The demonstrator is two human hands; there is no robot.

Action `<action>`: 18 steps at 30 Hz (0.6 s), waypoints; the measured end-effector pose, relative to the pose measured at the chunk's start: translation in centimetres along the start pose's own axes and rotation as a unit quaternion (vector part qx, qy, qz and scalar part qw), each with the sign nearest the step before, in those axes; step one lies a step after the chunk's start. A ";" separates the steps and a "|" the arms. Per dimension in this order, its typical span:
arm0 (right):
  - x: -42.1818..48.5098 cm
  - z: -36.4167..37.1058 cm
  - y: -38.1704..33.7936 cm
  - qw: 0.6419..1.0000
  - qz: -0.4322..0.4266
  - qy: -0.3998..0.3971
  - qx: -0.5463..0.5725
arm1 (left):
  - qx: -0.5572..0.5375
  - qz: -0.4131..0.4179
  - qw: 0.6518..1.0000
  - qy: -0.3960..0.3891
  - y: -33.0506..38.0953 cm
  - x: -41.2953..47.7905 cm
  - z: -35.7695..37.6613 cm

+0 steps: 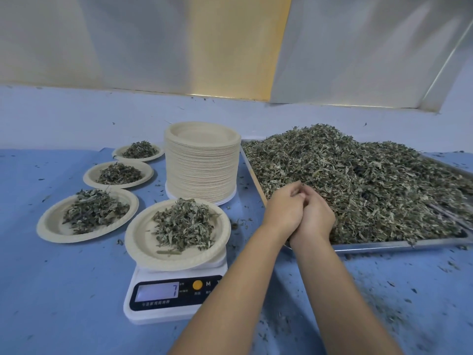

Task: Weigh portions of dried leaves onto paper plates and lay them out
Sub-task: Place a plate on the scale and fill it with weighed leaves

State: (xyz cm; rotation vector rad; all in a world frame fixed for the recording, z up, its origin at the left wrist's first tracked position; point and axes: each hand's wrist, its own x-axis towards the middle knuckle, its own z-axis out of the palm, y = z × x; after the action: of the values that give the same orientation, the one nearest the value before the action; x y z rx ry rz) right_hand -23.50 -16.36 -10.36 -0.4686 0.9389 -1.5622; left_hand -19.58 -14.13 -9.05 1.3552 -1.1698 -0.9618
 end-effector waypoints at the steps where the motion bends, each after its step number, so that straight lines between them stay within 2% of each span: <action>1: -0.4 0.2 0.1 1.000 0.002 -0.009 -0.007 | -0.007 0.003 1.000 0.020 0.0 0.0 -0.3; 6: -2.5 1.7 1.0 0.996 -0.009 -0.086 -0.023 | -0.084 0.019 0.990 0.109 0.6 -0.9 -3.6; 12: -5.4 4.2 3.0 0.983 -0.023 -0.167 -0.072 | -0.006 0.090 0.977 0.192 2.3 -3.4 -9.6; 18: -6.4 5.1 5.0 0.956 -0.026 -0.208 -0.203 | -0.003 0.081 0.960 0.269 1.4 -6.6 -17.5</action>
State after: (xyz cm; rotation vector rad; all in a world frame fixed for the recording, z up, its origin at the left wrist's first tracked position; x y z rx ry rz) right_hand -15.15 -11.74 -9.93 -1.0756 0.9180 -1.2411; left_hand -4.02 -4.11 -5.97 1.3776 -0.8391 -0.4336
